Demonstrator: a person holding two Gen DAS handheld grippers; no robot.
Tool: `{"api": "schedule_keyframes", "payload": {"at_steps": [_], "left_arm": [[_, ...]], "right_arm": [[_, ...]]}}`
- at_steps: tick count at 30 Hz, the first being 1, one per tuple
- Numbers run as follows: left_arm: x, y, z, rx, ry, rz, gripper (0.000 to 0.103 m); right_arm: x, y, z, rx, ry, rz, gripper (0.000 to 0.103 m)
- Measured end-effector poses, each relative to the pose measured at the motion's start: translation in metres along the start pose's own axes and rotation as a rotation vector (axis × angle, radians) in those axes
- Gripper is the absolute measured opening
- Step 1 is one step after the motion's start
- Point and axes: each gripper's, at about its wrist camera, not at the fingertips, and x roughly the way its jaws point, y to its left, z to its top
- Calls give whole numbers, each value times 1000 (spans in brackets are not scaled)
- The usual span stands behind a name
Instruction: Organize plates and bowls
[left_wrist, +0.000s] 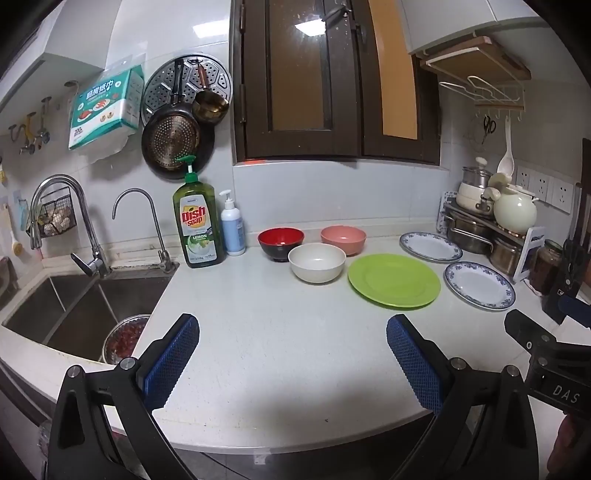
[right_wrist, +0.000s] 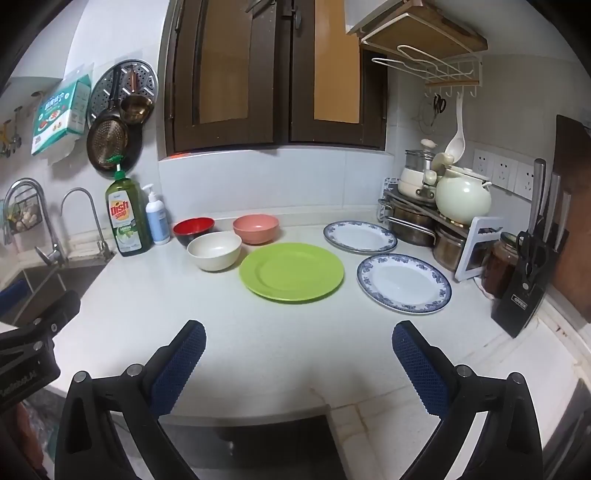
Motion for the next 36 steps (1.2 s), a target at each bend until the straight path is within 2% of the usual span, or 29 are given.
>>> {"api": "schedule_keyframes", "payload": {"at_steps": [15,36], "left_arm": [[4,-4,2,13,13,-30,103],[-1,-1,1,3,14,-24,103]], "right_arm": [[0,-4,-3,19,-1,-14,102],[-5,-3,-4,10,-4,-1,102]]}}
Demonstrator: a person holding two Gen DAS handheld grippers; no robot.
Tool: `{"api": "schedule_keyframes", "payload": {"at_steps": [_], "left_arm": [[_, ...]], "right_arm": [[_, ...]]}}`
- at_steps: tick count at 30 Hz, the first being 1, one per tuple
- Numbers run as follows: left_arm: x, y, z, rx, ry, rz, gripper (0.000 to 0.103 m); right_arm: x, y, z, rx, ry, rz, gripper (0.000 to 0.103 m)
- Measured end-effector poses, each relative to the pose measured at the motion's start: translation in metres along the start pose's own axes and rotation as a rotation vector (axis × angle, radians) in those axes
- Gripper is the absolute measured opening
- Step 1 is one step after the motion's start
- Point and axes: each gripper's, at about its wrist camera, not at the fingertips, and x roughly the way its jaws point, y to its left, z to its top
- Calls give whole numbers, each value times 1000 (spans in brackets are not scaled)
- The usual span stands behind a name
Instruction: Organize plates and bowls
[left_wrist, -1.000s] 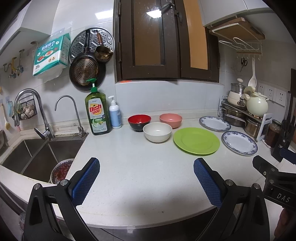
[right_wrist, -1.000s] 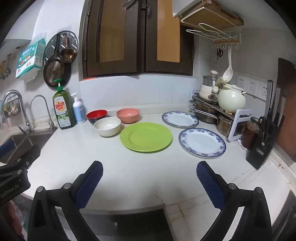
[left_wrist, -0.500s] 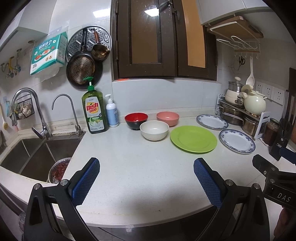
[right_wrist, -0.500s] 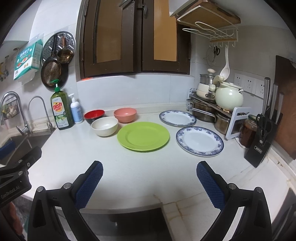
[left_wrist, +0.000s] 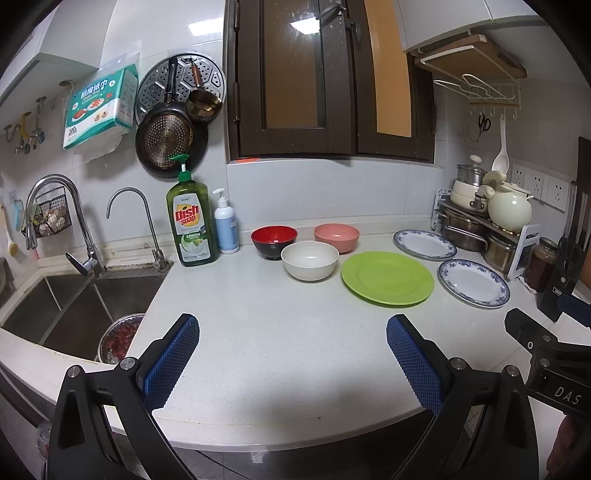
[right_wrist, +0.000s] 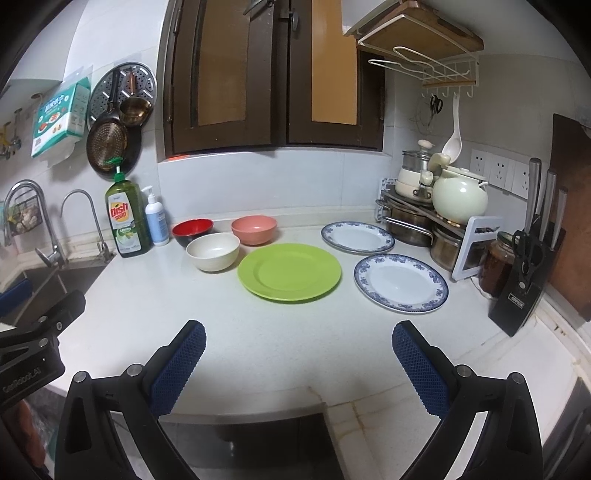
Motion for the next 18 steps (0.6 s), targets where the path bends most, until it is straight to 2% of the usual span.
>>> {"api": "schedule_keyframes", "payload": {"at_steps": [18], "left_arm": [[-1,-2,2,0,-1,0,103]], "right_arm": [[-4,-2,0,2,-7,-3,102]]}}
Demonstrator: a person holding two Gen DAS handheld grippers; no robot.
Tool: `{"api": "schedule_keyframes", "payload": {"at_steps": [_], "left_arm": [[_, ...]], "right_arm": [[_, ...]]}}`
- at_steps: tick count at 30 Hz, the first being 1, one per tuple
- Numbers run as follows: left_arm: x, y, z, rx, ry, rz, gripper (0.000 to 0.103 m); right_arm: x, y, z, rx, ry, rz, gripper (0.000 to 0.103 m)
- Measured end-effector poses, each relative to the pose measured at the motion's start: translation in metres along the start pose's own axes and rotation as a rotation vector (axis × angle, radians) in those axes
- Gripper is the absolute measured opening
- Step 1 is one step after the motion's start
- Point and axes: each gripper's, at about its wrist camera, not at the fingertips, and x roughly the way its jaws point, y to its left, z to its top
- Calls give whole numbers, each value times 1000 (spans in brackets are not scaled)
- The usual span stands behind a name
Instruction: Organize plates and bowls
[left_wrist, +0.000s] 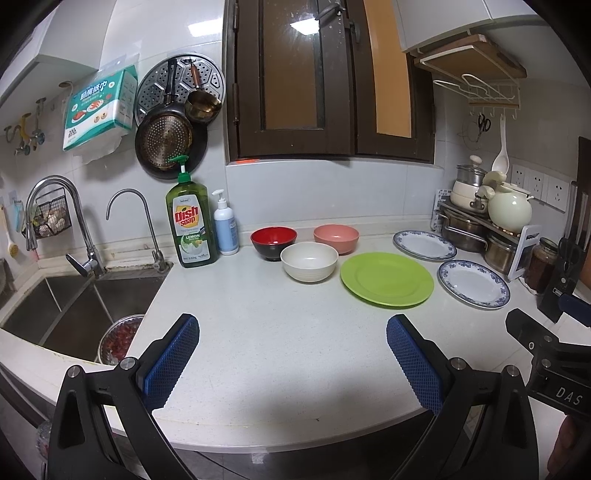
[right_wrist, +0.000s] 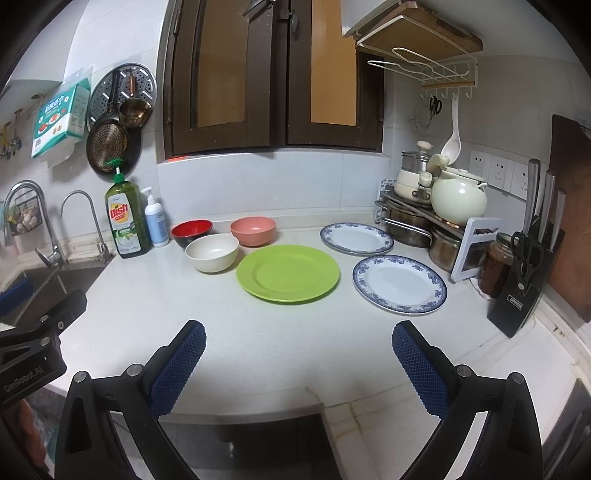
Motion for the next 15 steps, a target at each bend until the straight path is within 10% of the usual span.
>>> {"api": "schedule_keyframes", "payload": {"at_steps": [15], "left_arm": [[2,1,2,1,3,1,103]], "right_arm": [[5,-2,3,-1,12,9,102]]}}
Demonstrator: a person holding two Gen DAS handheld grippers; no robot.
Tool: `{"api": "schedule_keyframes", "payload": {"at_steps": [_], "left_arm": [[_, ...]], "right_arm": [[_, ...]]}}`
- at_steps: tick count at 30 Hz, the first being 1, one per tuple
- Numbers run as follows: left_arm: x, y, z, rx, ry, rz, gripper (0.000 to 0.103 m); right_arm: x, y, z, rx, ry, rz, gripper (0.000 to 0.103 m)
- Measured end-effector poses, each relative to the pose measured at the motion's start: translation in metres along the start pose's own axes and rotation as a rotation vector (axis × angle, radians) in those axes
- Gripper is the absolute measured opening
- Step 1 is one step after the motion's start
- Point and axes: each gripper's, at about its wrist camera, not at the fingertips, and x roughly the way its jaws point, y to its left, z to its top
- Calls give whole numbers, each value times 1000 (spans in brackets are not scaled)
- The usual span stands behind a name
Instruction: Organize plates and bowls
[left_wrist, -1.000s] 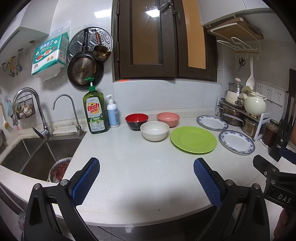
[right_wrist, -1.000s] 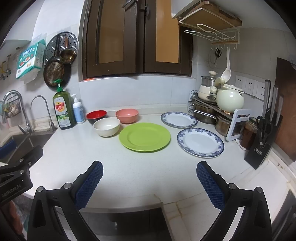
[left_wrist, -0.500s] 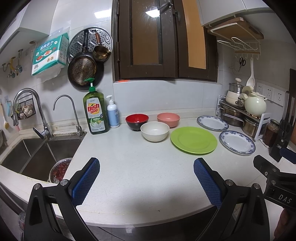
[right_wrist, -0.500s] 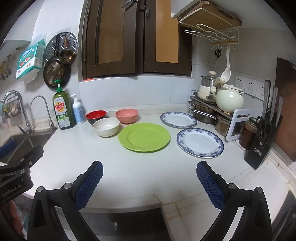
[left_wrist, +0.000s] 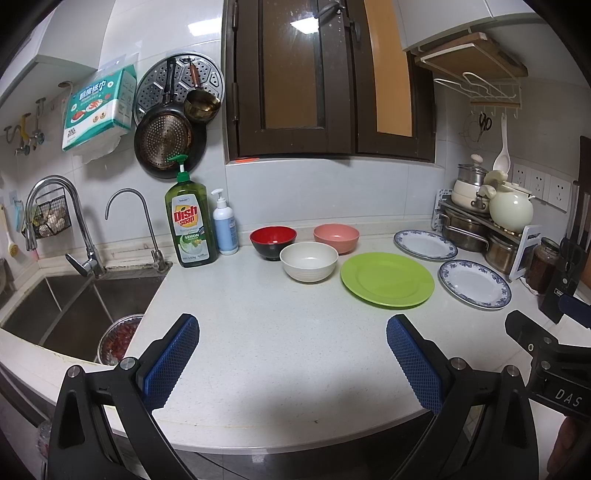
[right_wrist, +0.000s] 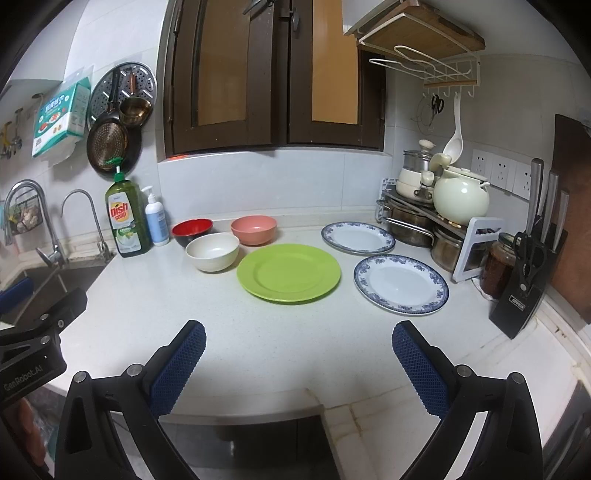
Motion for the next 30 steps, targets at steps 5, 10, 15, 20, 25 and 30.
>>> {"api": "schedule_keyframes", "payload": {"at_steps": [5,10,15,20,25,30], "left_arm": [[2,-1,2,1,0,3,103],[7,-4,4,-3,9,-5,103],[20,-18,4,-1,53,-14,103],[27,-30,-1,26,63,-1,103],[49,-31,9,48,62,-22,103],[91,-22,26,83,82,-96,103]], "right_arm": [[3,-2,0,1,2,3,102],[2,-1,0,0,0,1,103],[10,-7,-2,9,20,8,102],[28,-22,-5,36,54,21,102],[48,-23,-5,57,94,17,103],[75,-16,4,84,111,-6,102]]}}
